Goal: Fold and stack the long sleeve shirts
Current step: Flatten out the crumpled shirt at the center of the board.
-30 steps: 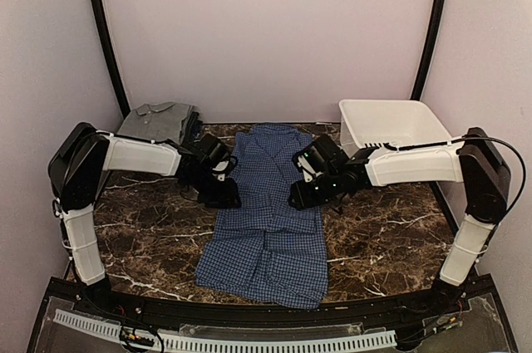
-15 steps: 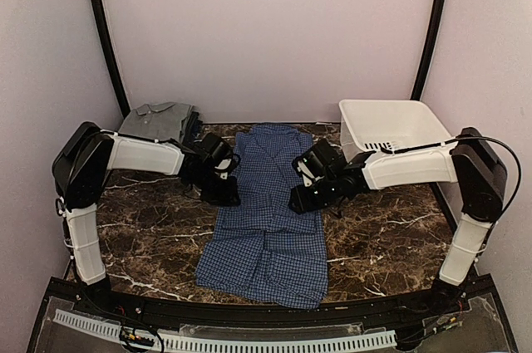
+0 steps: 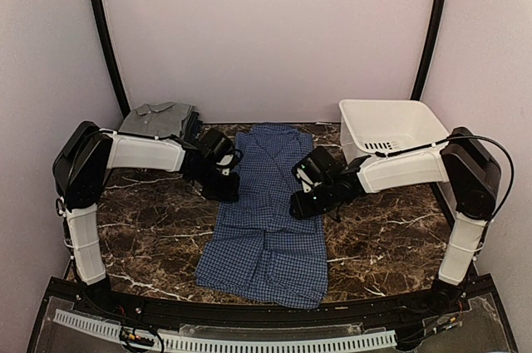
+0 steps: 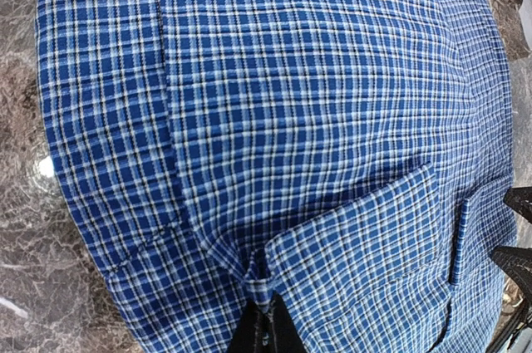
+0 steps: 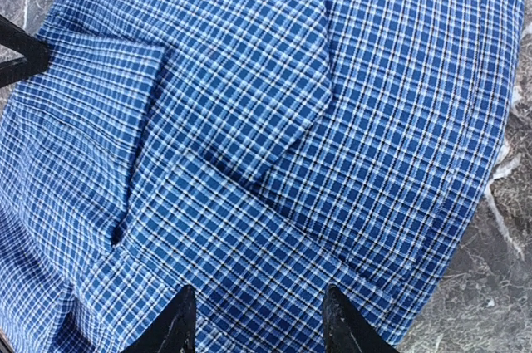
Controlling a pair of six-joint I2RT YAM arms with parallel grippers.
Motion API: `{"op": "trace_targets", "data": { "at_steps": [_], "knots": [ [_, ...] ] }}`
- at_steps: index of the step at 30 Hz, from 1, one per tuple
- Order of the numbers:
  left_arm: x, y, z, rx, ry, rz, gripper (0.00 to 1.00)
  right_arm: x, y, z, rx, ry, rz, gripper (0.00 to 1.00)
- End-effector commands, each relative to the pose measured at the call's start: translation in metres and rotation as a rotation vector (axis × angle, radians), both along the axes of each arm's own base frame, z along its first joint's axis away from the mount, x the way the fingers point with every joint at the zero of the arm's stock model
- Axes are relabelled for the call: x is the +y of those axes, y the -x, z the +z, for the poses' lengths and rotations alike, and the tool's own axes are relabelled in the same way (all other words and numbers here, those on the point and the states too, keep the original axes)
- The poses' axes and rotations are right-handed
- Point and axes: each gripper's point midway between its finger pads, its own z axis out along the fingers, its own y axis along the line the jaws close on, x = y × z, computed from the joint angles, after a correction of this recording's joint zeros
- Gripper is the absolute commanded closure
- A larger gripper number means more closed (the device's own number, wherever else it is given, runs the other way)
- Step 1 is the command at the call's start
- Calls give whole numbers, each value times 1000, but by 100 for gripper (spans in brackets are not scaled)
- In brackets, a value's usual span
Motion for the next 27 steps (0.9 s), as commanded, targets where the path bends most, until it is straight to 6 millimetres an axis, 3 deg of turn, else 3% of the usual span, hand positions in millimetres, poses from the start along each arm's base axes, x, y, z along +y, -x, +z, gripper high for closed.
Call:
{"op": "trace_targets", "data": {
  "at_steps": [1,7,14,18,22,27],
  "knots": [
    [4,-5,18,-48,-27,4,97,-1,2,-13,16,-3,-2,52],
    [16,-13,35,-117,-57,61,97,-6,7,-27,39,18,-7,52],
    [43,-39,85,-269,-76,181,100,-6,12,-32,62,9,1,52],
    [74,-62,128,-367,-62,259,100,-6,12,-31,60,9,2,52],
    [124,-95,176,-469,-95,362,100,-6,12,-31,59,11,4,52],
    [180,-124,221,-564,-143,454,100,-8,11,-29,50,17,0,52]
  ]
}}
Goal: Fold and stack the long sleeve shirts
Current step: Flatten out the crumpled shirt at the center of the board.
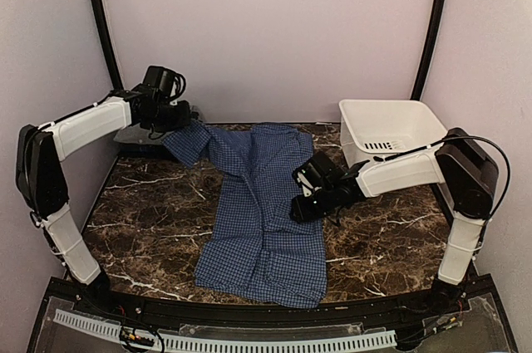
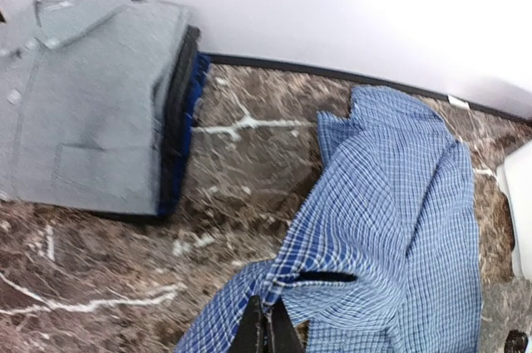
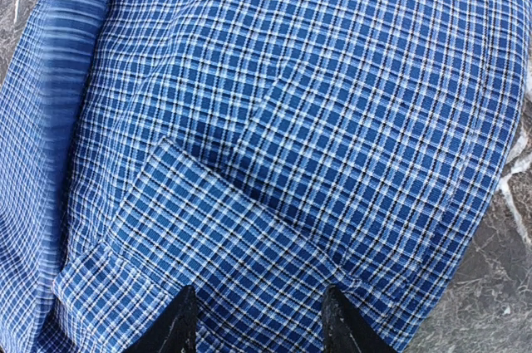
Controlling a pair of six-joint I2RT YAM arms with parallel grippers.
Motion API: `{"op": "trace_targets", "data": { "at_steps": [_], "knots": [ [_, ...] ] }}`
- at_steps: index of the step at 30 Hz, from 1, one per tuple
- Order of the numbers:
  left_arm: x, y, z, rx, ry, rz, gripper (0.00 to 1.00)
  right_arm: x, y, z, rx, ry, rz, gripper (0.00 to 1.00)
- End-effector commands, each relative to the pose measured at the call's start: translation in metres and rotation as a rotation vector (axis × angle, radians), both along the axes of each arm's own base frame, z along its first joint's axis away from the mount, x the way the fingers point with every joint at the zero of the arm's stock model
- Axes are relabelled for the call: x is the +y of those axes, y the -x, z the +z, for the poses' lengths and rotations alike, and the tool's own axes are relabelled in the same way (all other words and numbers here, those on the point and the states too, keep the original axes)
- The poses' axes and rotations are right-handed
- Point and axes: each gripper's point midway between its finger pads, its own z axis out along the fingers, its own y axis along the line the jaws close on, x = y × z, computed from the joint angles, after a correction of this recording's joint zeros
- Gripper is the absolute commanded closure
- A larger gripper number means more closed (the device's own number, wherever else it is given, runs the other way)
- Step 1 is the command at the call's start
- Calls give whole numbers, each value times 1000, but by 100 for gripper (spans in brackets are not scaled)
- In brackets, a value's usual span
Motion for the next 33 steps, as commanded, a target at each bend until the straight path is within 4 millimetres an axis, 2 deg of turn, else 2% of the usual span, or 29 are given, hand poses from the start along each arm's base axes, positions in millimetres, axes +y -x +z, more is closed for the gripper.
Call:
{"op": "trace_targets", "data": {
  "at_steps": [1,5,9,10,11,14,17,21,24,30,33],
  "knots": [
    [62,-18,66,-122,-59,101,100,-9,8,-13,33,30,-6,52],
    [99,-40,99,-181,-64,157,100,-9,7,-10,27,28,-5,52],
    [118,-61,122,-229,-63,167,100,-10,8,-12,32,33,-3,52],
    [123,-65,133,-254,-64,171,100,-10,8,-13,33,34,-3,52],
    [124,-72,128,-243,-64,165,100,-10,8,-13,32,34,-2,52],
    [134,-87,128,-239,-67,175,100,-10,8,-13,33,37,-2,52],
    [136,-95,120,-221,-55,165,100,-10,8,-13,34,38,-3,51],
    [131,-100,94,-166,-41,141,100,-7,6,-6,22,27,2,51],
    [127,-101,72,-118,-33,123,98,-4,1,7,-32,60,3,48],
    [119,-92,46,-45,6,115,84,9,-1,30,-79,39,28,47],
    [105,-76,37,-8,6,97,66,11,-3,36,-89,30,26,47]
  ]
}}
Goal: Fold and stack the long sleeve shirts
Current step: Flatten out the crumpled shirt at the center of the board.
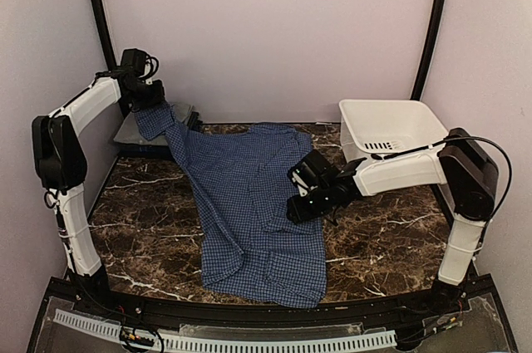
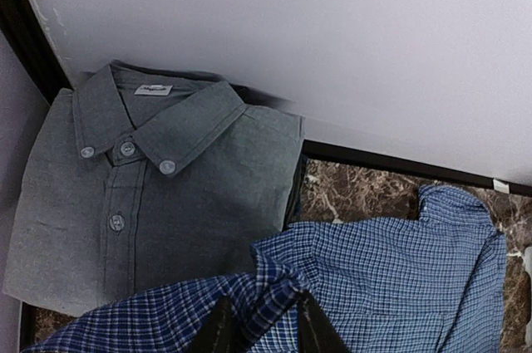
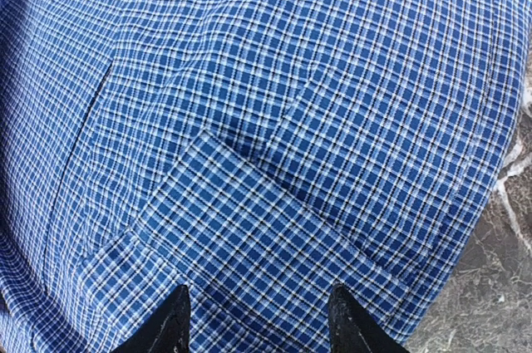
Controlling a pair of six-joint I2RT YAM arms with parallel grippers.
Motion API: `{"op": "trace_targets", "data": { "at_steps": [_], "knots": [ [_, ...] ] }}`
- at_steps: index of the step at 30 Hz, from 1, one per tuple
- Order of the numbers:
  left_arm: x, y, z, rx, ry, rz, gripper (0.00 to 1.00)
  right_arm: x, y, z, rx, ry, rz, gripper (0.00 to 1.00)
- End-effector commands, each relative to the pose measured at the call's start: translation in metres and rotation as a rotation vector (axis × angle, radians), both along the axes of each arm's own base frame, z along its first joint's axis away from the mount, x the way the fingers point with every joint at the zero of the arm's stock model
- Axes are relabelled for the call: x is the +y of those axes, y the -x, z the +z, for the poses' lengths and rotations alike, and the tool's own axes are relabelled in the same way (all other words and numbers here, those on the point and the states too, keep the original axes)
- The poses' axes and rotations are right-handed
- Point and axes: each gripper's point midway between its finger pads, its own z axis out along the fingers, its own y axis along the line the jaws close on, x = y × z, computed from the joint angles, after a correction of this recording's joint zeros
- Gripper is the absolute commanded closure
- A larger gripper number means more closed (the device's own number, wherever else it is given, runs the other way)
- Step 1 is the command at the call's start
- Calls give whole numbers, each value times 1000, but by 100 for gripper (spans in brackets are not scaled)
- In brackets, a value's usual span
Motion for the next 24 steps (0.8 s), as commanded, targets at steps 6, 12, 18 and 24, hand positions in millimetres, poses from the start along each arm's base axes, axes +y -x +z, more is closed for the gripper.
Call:
{"op": "trace_targets", "data": {
  "at_steps": [6,12,18,24],
  "knots": [
    [-59,72,-15,88,31,-79,48,10,-10,29,-67,-25,10,47],
    [-119,140,-34,160,148,-193,46,15,-12,28,-70,-24,32,47],
    [-168,224,-78,324,202,-267,46,15,-14,27,-85,-10,49,47],
    [-192,289,-119,461,237,-271,49,12,-12,27,-92,-12,60,47]
  ]
}}
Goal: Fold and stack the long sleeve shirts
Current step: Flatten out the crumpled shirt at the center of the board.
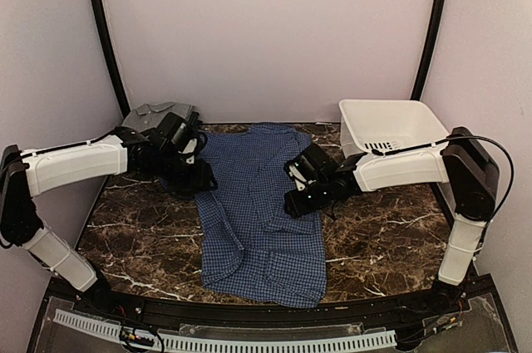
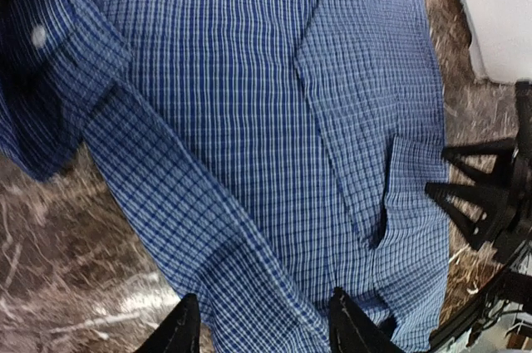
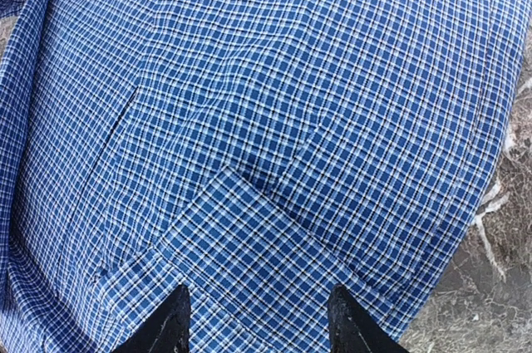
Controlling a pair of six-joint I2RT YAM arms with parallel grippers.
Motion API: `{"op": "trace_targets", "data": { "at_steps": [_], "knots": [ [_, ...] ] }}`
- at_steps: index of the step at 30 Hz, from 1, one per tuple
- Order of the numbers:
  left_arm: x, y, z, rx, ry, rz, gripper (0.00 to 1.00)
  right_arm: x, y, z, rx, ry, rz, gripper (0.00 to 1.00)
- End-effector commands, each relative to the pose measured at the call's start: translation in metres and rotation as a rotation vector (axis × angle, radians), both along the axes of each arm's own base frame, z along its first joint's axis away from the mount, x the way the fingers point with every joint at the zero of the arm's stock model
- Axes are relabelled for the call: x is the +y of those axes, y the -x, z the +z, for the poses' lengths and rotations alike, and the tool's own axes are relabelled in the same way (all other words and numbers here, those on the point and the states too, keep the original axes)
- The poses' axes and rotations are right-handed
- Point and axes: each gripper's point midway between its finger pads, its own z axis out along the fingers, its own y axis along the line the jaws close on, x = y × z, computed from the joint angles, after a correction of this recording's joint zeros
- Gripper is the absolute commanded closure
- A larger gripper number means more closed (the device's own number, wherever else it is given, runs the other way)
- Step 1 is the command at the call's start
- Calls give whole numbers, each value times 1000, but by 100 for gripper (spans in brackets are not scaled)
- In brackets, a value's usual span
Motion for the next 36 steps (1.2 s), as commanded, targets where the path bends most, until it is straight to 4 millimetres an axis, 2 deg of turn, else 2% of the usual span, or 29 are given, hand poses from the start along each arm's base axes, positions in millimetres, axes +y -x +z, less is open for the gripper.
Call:
{"op": "trace_targets", "data": {
  "at_steps": [1,4,8,13,16,20,22,25,28,30,32,33,34,35,36],
  "knots": [
    [-12,40,-21,105,31,32,49,4,-3,9,-39,-17,18,47],
    [-25,48,-27,122,20,23,50,3,-3,8,-40,-20,17,47],
    [-35,44,-42,138,-24,27,50,0,-1,6,-41,-23,14,47],
    [-38,42,-64,170,-65,27,51,-3,-1,4,-39,-25,5,47],
    [-39,34,-74,151,-86,39,53,-3,-1,5,-40,-36,2,47],
    [-42,27,-81,134,-90,51,62,-4,1,3,-34,-40,0,47],
    [-38,24,-82,126,-103,73,73,-5,2,2,-31,-39,1,47],
    [-22,28,-87,130,-160,109,89,-5,4,-1,-25,-38,3,47],
    [5,35,-87,121,-250,171,100,-6,4,-6,-18,-30,5,47],
    [30,46,-86,128,-309,222,100,-8,6,-10,-13,-23,5,47],
    [65,66,-92,155,-389,283,100,-9,7,-13,-7,-21,6,47],
    [82,73,-87,159,-404,331,100,-9,8,-15,-4,-20,6,47],
    [99,87,-94,194,-443,363,100,-10,8,-16,-2,-21,6,47],
    [111,89,-89,186,-434,400,100,-10,9,-18,3,-20,8,47],
    [126,102,-97,215,-462,430,100,-10,10,-20,6,-19,9,47]
  ]
}}
